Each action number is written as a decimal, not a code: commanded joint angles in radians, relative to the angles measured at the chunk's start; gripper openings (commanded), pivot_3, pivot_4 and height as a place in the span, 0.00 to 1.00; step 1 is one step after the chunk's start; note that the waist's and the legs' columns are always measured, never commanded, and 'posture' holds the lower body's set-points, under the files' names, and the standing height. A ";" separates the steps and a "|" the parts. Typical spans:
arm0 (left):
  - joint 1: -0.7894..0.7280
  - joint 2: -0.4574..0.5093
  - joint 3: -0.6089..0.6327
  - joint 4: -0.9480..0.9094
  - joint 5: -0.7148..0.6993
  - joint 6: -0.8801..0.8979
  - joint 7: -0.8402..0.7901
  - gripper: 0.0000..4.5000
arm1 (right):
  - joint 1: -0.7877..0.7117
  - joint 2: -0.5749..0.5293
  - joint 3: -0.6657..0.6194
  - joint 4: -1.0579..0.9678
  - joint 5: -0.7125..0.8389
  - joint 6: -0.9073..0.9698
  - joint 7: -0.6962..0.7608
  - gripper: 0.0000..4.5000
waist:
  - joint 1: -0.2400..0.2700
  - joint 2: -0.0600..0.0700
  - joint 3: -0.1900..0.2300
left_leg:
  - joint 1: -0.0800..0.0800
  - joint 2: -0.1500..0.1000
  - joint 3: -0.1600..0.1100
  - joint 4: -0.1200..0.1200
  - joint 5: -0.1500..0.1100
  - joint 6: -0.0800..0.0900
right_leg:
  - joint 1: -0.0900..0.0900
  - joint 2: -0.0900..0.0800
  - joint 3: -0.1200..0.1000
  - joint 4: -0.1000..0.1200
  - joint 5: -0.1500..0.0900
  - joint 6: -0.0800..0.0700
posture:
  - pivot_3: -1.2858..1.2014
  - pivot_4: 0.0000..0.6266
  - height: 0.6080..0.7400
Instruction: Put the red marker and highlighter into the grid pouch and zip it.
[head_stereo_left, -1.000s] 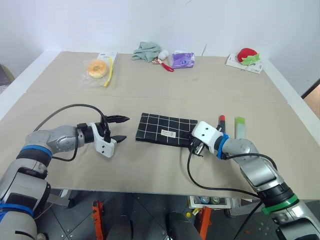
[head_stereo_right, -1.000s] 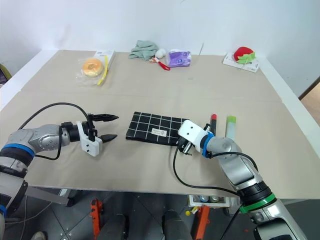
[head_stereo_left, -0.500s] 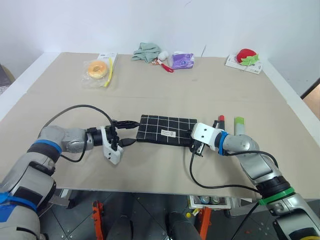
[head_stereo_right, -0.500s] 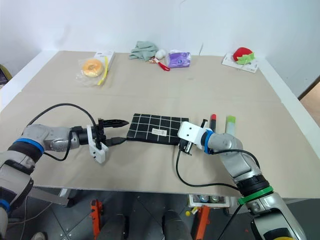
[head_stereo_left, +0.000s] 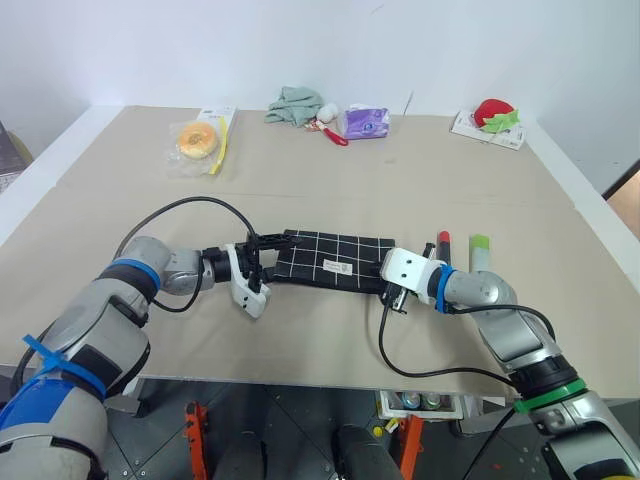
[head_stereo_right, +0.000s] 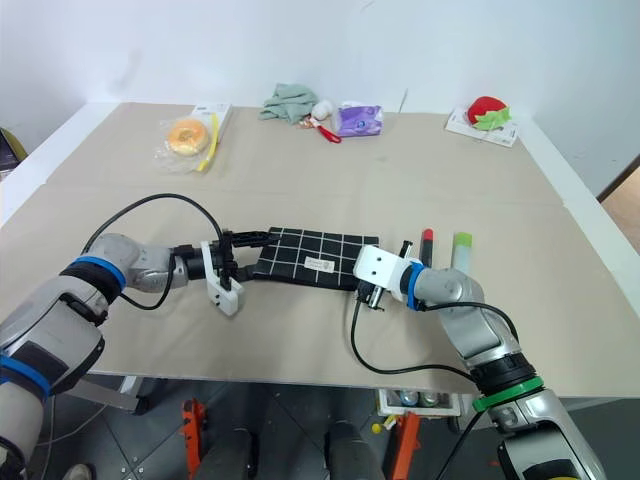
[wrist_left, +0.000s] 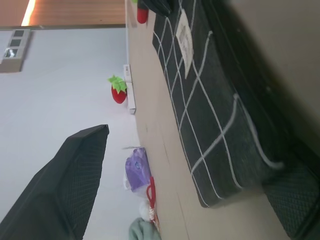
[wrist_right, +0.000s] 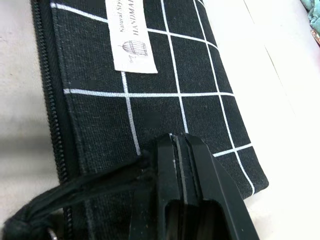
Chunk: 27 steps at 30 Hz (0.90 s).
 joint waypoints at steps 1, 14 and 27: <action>-0.006 -0.028 -0.047 0.026 0.010 -0.006 -0.005 0.88 | 0.012 0.005 -0.014 -0.041 -0.003 0.013 0.009 0.00 | 0.000 0.000 0.000 | 0.000 0.000 0.000 0.000 0.000 0.000 | 0.000 0.000 0.000 0.000 0.000 0.000 | 0.52 0.24 0.99; -0.010 -0.026 -0.070 0.059 -0.046 -0.052 -0.061 0.02 | 0.030 0.009 -0.025 -0.069 -0.008 0.039 0.009 0.00 | -0.001 0.002 -0.001 | 0.002 -0.001 0.001 0.000 0.000 0.000 | 0.002 -0.001 0.000 -0.001 0.000 0.002 | 0.52 0.24 0.99; 0.139 0.017 0.156 0.006 -0.532 -0.126 -0.704 0.00 | 0.086 0.117 -0.360 -0.385 0.387 0.460 -0.045 0.29 | -0.005 0.002 -0.001 | 0.000 0.000 0.001 -0.002 -0.001 0.001 | -0.001 0.000 0.000 -0.001 -0.002 0.000 | 0.52 0.24 0.99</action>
